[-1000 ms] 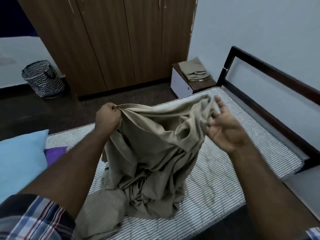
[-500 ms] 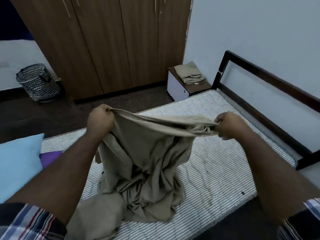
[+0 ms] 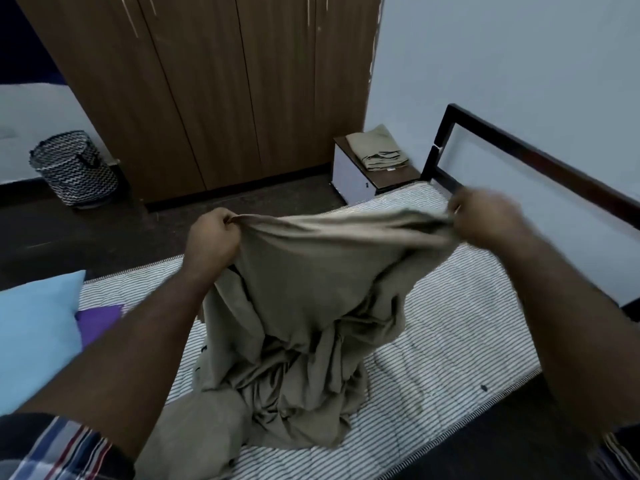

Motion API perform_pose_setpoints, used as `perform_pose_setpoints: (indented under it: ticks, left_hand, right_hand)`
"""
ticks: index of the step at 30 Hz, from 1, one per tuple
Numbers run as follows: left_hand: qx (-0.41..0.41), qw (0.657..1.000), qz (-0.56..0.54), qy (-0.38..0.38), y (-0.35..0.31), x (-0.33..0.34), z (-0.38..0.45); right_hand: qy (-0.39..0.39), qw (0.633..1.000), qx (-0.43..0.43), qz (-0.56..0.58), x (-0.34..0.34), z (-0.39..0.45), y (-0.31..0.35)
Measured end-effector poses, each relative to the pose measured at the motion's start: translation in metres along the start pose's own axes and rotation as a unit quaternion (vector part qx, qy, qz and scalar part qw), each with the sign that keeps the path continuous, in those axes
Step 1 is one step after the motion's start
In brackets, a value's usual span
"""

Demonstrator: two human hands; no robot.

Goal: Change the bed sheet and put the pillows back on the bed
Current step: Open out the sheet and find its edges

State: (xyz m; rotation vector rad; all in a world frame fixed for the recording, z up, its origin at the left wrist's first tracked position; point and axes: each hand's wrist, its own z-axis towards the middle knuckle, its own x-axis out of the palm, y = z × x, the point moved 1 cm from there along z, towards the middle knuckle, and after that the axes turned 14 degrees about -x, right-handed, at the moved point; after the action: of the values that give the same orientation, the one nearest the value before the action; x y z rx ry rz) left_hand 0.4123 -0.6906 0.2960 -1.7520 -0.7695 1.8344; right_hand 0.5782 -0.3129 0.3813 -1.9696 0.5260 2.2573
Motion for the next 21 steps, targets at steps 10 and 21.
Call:
perform_pose_setpoints:
  ticks: [10,21]
  left_hand:
    - [-0.032,0.998,0.062,-0.002,0.021,-0.001,0.0]
    - [-0.04,0.997,0.061,0.011,0.019,0.004,-0.006]
  right_hand:
    - [0.059,0.782,0.096,0.613,0.03,-0.035,-0.004]
    - [-0.006,0.989,-0.064,0.136,0.078,-0.043,0.0]
